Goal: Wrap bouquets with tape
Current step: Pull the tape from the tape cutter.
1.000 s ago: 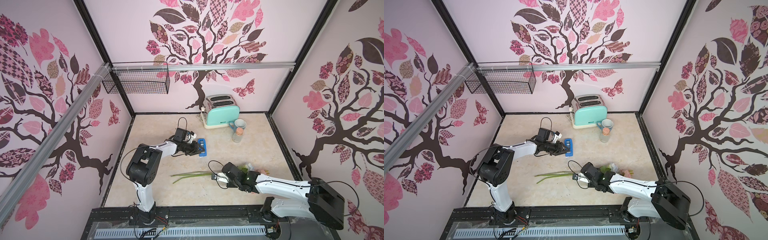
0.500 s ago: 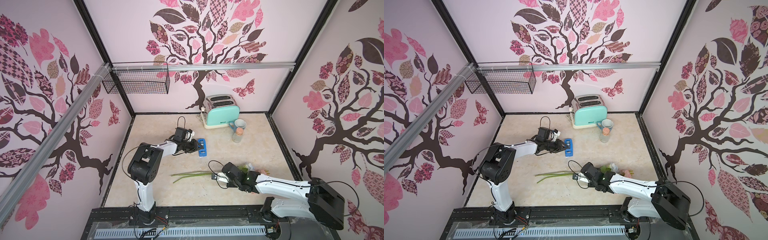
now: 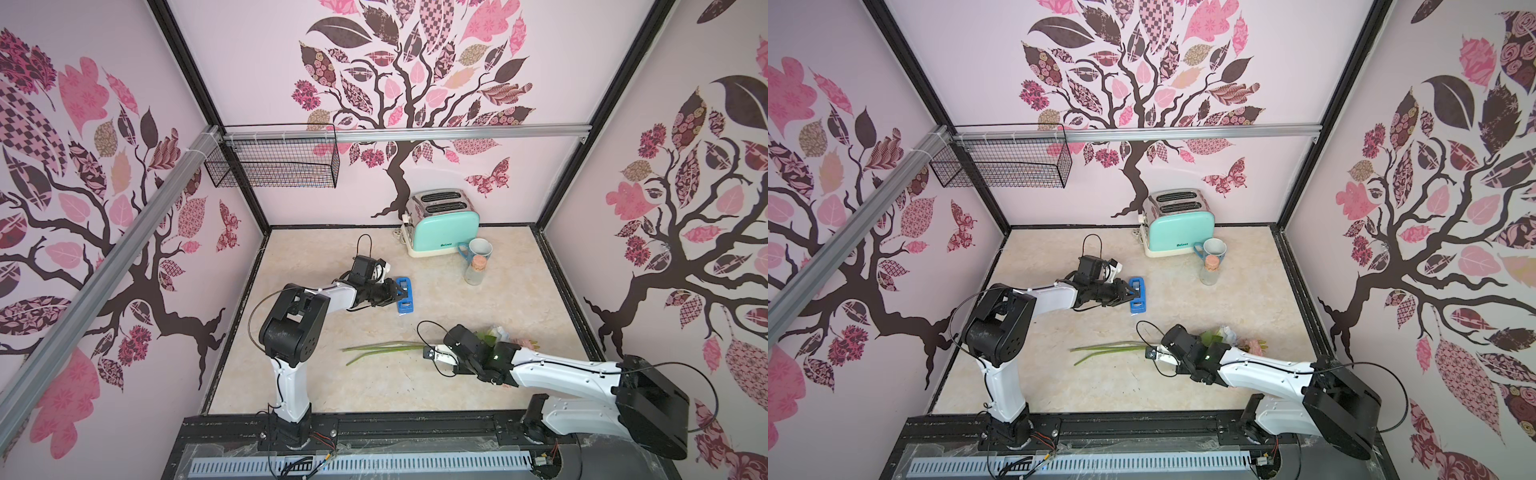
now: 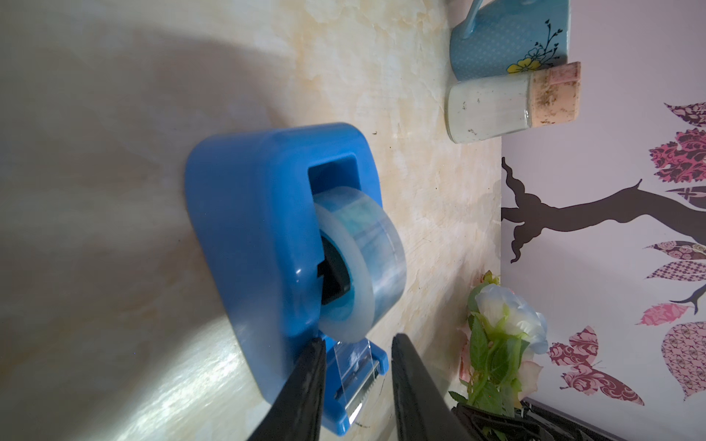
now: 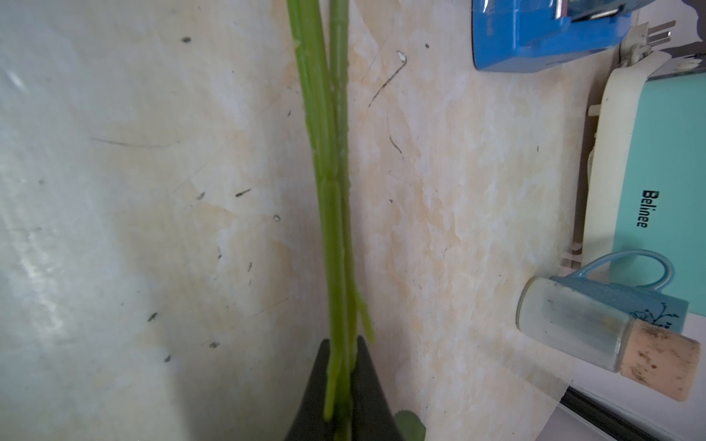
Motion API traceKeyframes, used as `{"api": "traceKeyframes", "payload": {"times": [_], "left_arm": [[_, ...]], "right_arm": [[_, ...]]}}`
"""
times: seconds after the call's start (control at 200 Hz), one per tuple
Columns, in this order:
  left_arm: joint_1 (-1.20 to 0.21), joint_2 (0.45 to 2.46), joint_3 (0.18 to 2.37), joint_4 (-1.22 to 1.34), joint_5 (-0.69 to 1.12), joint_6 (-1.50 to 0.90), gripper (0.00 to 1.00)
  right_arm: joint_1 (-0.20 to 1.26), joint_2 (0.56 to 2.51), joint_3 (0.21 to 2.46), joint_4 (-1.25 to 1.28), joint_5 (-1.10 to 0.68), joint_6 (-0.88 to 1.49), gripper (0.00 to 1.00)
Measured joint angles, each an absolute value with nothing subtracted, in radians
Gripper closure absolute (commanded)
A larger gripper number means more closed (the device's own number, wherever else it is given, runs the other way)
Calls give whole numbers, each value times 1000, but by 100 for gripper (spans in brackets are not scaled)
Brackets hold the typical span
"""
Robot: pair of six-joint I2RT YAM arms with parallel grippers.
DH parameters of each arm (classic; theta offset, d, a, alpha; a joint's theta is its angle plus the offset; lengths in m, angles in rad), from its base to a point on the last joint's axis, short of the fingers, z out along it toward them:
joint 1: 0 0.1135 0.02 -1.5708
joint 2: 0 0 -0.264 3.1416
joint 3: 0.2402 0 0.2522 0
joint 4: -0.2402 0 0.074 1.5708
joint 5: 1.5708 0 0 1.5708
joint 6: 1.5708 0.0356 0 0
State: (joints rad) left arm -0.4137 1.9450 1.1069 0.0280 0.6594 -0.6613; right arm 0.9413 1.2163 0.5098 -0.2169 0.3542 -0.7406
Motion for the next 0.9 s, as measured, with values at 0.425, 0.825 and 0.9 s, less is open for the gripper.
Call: {"api": "traceKeyframes", "payload": {"times": [0.425,0.825,0.9], "left_arm": [[-430,1974,1102,96,685,-719,69],[-418,1967,1000,278,687,-873,99],[-416,1967,989,307,693,-898,100]], "right_arm": [[941,1216,510,-210,374,-741,100],[941,1217,510,-205,381,-741,100],[941,1217,510,-205,381,-741,100]]}}
